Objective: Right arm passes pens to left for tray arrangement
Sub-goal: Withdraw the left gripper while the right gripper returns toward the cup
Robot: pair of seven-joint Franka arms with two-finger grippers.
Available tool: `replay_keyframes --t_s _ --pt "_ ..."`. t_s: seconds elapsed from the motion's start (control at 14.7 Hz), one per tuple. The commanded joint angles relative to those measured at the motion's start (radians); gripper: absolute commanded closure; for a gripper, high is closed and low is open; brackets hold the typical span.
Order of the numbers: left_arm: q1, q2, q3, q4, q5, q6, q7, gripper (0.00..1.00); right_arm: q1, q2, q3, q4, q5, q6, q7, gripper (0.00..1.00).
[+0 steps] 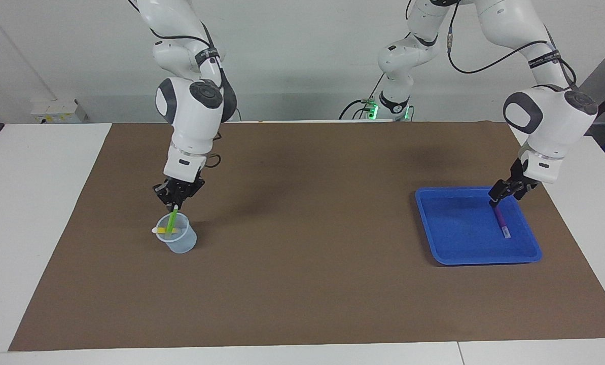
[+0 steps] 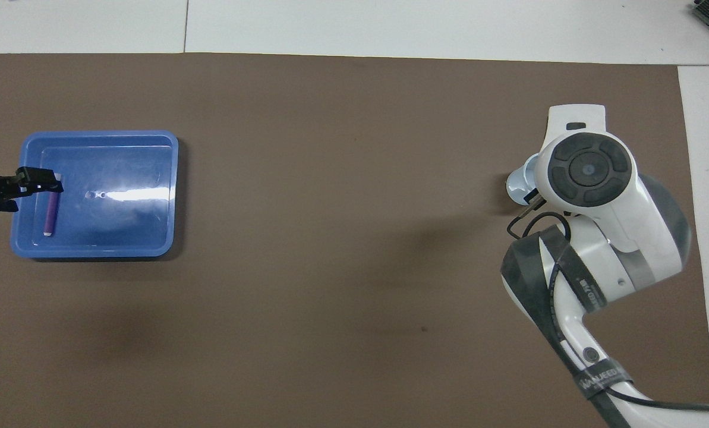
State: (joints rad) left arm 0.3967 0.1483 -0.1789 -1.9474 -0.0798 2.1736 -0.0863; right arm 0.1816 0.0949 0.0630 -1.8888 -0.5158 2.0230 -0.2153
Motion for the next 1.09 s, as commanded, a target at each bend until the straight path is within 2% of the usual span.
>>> replay_keyframes --t_s 0.0,0.34,0.54,0.75,1.02 --pt "-0.002 -0.032 -0.002 0.021 -0.015 -0.089 -0.111 0.00 -0.004 -0.023 0.044 0.039 0.029 -0.100 -0.024 1.00" --pt "-0.015 -0.044 -0.008 0.021 -0.020 -0.117 -0.239 0.00 -0.004 -0.023 0.110 0.158 0.037 -0.295 -0.026 1.00" --pt "-0.018 -0.044 -0.011 0.021 -0.081 -0.115 -0.294 0.00 -0.005 -0.023 0.115 0.236 0.149 -0.391 -0.019 1.00" --pt "-0.036 -0.046 -0.011 0.016 -0.086 -0.124 -0.340 0.00 -0.004 -0.040 0.116 0.251 0.181 -0.417 -0.001 1.00" --pt "-0.035 -0.056 -0.010 0.015 -0.109 -0.164 -0.372 0.00 -0.021 -0.043 0.109 0.278 0.422 -0.397 0.171 1.00"
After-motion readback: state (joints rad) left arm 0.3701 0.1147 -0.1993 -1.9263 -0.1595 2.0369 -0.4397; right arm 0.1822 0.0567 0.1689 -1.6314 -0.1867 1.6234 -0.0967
